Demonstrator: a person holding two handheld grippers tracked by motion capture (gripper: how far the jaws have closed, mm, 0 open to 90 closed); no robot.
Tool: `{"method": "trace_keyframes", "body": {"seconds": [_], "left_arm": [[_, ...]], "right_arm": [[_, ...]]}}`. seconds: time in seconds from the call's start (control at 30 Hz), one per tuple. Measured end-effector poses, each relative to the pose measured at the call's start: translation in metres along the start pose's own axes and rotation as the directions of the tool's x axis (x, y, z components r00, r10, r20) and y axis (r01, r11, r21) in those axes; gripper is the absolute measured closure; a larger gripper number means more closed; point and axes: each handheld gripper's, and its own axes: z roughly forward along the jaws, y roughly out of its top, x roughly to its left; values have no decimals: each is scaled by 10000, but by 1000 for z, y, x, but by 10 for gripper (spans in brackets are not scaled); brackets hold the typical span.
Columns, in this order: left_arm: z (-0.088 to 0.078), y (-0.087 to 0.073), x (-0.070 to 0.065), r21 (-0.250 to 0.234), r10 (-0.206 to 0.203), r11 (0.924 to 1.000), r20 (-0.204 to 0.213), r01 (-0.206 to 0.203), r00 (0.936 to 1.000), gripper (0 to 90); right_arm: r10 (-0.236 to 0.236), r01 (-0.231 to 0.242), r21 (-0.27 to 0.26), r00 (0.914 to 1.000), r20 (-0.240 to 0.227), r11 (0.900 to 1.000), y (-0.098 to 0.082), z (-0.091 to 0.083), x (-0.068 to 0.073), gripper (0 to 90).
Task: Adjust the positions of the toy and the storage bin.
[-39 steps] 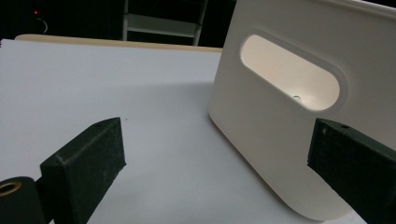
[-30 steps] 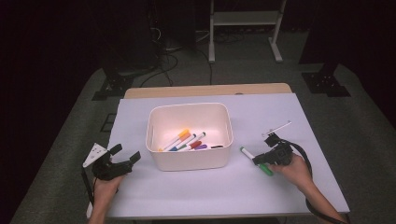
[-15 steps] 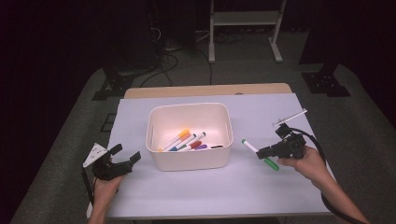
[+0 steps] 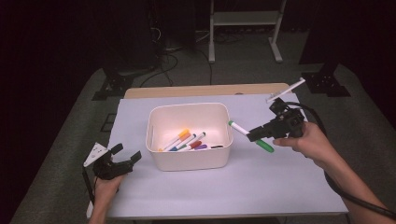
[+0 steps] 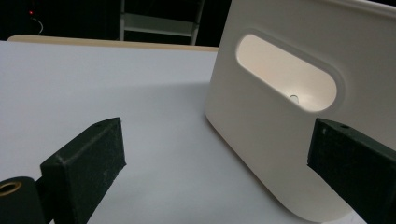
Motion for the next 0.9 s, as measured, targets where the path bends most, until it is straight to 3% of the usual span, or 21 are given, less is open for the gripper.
{"method": "trace_keyframes", "body": {"seconds": [0.07, 0.13, 0.23, 0.27, 0.37, 0.47, 0.57, 0.6, 0.67, 0.8, 0.9], "left_arm": [[1, 0, 0, 2, -5, 10000, 12, 5, 10000, 27], [1, 1, 0, -10, -15, 10000, 6, 15, 10000, 27], [3, 1, 1, -57, -84, 9999, 14, 84, 10000, 27], [3, 1, 2, -18, -68, 10000, 21, 68, 10000, 27], [3, 1, 2, -38, -67, 10000, 20, 67, 10000, 27], [2, 1, 4, -71, -65, 10000, 25, 65, 10000, 27], [1, 0, 5, -58, -75, 10000, 9, 75, 10000, 27], [1, 0, 5, -118, -150, 9998, 10, 150, 9999, 27], [1, 0, 6, -120, -150, 9998, 13, 150, 9999, 27], [0, 0, 8, -174, -166, 9997, -44, 165, 9999, 27], [0, 0, 8, -242, -232, 9994, -61, 230, 9997, 27]], "right_arm": [[-422, 436, 391, 9985, -362, 9983, 21, 12, 10, 756], [-528, 548, 503, 9978, -403, 9972, 28, 16, 13, 755], [-792, 846, 653, 9935, -822, 9943, 44, 27, 20, 755], [-1014, 1108, 908, 9896, -1016, 9897, 57, 36, 24, 755], [-1113, 1244, 1154, 9873, -1136, 9855, 67, 45, 28, 755], [-1484, 1740, 1536, 9751, -1648, 9727, 84, 66, 33, 755], [-1585, 1907, 1659, 9690, -1896, 9675, 90, 77, 35, 755], [-1713, 2118, 1774, 9606, -2189, 9611, 95, 89, 36, 755], [-1693, 2124, 1826, 9593, -2261, 9600, 97, 93, 36, 755], [-1776, 2322, 2186, 9536, -2432, 9478, 104, 118, 35, 755], [-1828, 2425, 2338, 9508, -2501, 9415, 106, 127, 33, 755]]}}
